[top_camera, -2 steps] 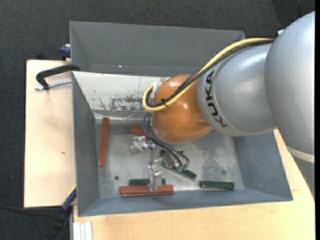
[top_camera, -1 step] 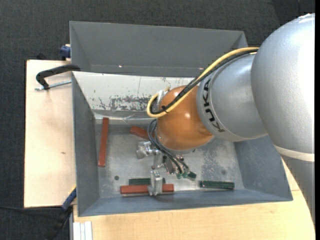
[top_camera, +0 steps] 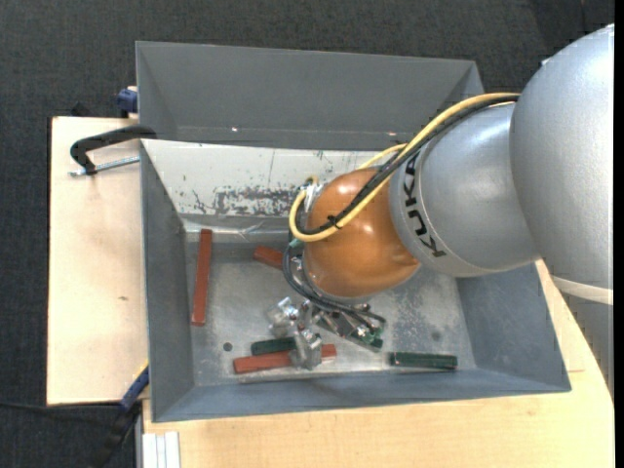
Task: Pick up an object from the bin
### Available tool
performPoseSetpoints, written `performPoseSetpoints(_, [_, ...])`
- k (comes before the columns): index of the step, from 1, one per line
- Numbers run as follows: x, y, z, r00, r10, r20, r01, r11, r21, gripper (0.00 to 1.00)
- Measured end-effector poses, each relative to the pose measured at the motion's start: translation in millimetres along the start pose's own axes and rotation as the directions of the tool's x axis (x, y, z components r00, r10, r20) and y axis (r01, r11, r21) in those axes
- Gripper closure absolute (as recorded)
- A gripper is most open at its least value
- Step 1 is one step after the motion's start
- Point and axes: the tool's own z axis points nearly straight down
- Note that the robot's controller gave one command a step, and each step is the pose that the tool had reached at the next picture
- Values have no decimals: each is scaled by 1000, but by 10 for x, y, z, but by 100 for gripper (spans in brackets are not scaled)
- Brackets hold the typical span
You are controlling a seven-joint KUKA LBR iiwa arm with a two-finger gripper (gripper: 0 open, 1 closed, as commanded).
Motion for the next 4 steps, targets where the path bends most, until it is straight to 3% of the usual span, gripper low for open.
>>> performPoseSetpoints(1, [0, 0, 0, 1000, 0, 0, 0, 1000, 0, 100])
performPoseSetpoints(2, [20, -171, -525, 997, 71, -3, -71, 997, -2, 100])
performPoseSetpoints(3, [-93, -454, -738, 1000, 19, 5, -19, 1000, 1, 100])
performPoseSetpoints(4, [-94, -76, -1823, 999, 53, 1, -53, 999, 0, 100])
